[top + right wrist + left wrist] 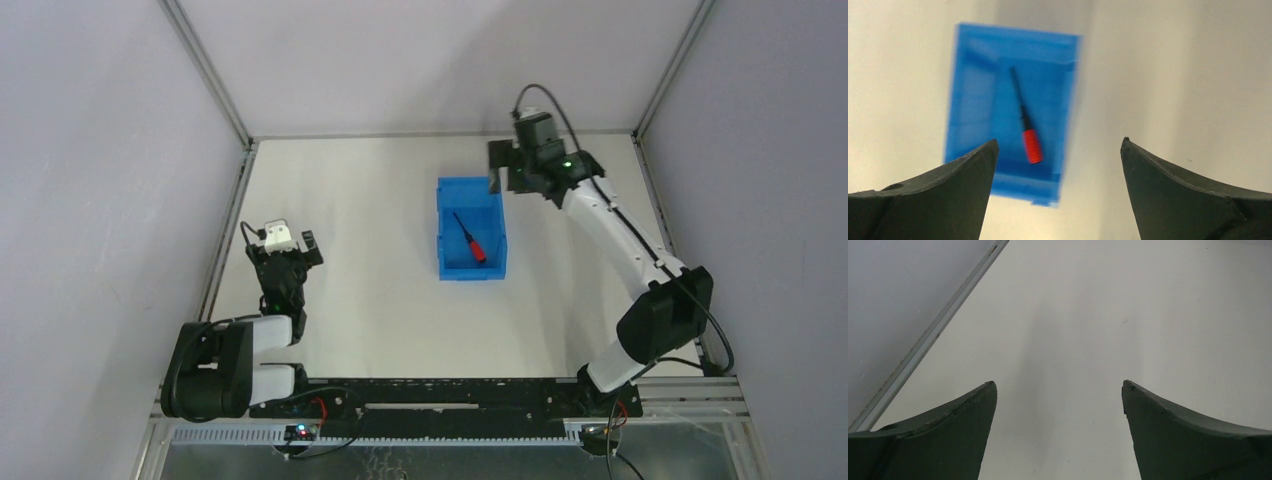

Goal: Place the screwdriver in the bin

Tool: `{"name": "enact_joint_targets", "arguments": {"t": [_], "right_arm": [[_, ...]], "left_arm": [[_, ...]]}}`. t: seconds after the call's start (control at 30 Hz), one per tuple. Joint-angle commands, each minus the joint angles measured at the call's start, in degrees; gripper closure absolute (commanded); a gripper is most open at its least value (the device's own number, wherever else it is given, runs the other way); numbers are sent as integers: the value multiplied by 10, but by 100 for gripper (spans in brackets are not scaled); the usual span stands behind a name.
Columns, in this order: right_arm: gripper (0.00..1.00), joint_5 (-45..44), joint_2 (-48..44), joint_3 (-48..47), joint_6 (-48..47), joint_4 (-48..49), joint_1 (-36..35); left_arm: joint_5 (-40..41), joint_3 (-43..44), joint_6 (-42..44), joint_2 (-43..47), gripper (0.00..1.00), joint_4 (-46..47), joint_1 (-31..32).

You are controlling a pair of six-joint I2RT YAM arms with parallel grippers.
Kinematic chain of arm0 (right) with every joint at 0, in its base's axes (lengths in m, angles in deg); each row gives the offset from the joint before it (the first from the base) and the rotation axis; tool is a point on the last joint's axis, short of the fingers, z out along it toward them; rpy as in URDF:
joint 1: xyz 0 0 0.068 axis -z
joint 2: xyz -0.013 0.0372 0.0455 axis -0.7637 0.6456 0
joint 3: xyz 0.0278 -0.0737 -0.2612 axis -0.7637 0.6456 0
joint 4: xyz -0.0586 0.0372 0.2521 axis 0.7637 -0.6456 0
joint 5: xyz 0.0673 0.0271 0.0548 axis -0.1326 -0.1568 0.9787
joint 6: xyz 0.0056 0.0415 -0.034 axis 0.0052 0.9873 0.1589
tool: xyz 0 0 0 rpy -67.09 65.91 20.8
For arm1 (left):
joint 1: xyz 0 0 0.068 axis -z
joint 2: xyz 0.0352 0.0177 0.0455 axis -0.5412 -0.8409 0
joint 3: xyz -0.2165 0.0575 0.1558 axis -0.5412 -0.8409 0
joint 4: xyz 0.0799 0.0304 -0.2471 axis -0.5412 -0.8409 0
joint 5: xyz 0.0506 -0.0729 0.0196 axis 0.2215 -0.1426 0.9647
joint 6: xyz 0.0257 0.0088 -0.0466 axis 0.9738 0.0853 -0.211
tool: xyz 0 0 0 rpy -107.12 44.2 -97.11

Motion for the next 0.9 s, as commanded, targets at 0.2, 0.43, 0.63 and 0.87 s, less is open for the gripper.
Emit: {"name": "enact_joint_targets", "arguments": {"t": [0.2,0.43,0.63,0.87], "right_arm": [[0,-21,-55,17,-75,-19,208],[0,-19,-60,27,-95,-2,266],[0,-39,-65,45,-85,18,266],[0,-11,-76,60,-64,27,266]], "left_arm": [[-4,22,5,6,0,40,-4],[-4,22,5,6,0,40,-4],[-4,22,5,6,0,40,-4],[-4,22,5,6,0,40,-4]]}}
